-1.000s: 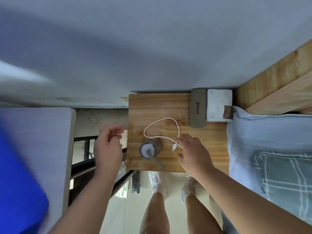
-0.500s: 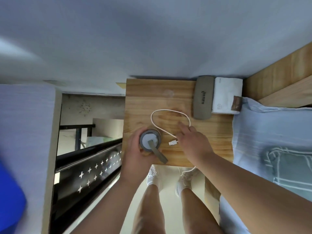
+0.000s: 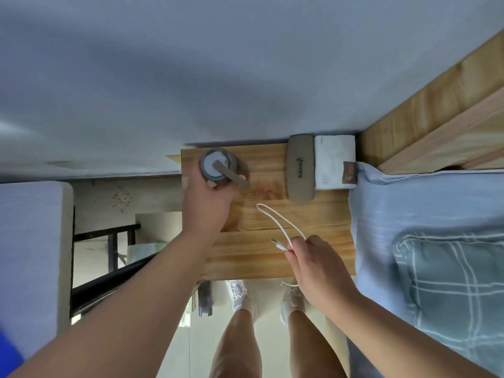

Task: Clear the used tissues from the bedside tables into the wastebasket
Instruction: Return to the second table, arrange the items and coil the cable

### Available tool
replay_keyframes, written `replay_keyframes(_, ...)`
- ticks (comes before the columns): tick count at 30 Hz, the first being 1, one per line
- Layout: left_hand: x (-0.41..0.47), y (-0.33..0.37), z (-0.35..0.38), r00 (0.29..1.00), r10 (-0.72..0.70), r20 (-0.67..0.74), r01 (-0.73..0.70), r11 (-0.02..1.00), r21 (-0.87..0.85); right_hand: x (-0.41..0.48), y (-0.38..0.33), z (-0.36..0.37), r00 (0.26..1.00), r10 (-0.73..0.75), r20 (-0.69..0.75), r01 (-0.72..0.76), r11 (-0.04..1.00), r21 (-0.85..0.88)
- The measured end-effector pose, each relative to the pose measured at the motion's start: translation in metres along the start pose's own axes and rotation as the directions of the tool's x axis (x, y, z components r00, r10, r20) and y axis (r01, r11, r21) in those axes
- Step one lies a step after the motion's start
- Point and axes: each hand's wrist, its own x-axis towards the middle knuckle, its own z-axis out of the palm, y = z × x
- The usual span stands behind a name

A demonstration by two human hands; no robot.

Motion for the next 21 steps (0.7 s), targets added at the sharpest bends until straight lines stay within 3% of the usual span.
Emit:
replay_keyframes(6,0.029,0.013,0.053,0.992,0.073,0.105,-0.075,0.997,0.011,-0.025,0.003,0.0,0.984,0.147,0.103,-0.159,0.98,0.123)
replay_keyframes(15,0.042,0.012,0.096,0.973,0.113,0.199,-0.123,0.992,0.039,-0.033,0.007,0.0,0.96,0.251,0.124,-0.273,0.938,0.214)
replay_keyframes(18,0.042,0.013,0.093,0.971,0.062,0.232,-0.082,0.994,0.078,-0.031,0.006,-0.001,0.94,0.306,0.153,-0.336,0.909,0.246)
replay_keyframes(21,0.025,0.009,0.075,0.967,-0.09,0.239,0.05,0.984,0.169,-0.028,0.004,-0.007,0.906,0.374,0.198,-0.421,0.843,0.335)
